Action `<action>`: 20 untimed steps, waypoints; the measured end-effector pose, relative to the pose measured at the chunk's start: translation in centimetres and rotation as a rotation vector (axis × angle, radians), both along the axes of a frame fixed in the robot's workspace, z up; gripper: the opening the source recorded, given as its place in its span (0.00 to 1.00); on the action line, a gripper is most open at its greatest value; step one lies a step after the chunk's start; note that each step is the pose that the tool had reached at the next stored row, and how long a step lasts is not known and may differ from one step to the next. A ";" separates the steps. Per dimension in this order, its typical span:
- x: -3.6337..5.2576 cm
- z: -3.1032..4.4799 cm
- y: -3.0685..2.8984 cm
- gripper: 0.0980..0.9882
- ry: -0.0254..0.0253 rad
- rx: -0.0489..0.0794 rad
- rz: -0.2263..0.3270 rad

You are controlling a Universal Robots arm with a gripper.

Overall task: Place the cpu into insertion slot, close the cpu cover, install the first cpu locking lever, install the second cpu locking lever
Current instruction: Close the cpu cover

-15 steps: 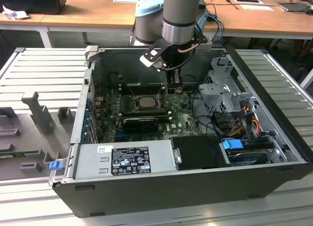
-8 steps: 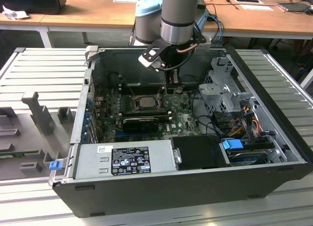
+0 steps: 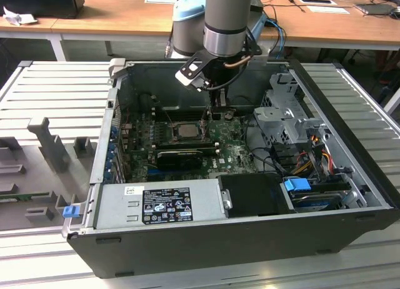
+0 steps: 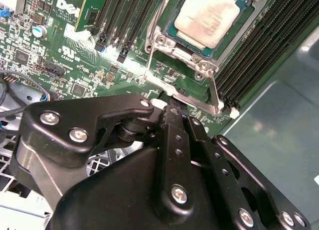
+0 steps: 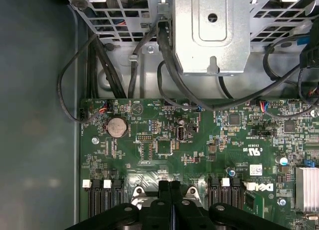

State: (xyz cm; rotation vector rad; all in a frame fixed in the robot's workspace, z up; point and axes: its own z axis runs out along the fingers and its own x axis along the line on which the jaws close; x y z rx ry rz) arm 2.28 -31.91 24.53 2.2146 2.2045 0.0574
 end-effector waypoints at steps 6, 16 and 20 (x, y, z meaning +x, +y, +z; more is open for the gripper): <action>-0.36 0.00 0.00 0.01 0.0000 0.000 0.000; -0.95 0.00 0.00 0.01 0.0000 0.000 0.000; -1.22 0.00 0.00 0.01 0.0000 0.000 0.000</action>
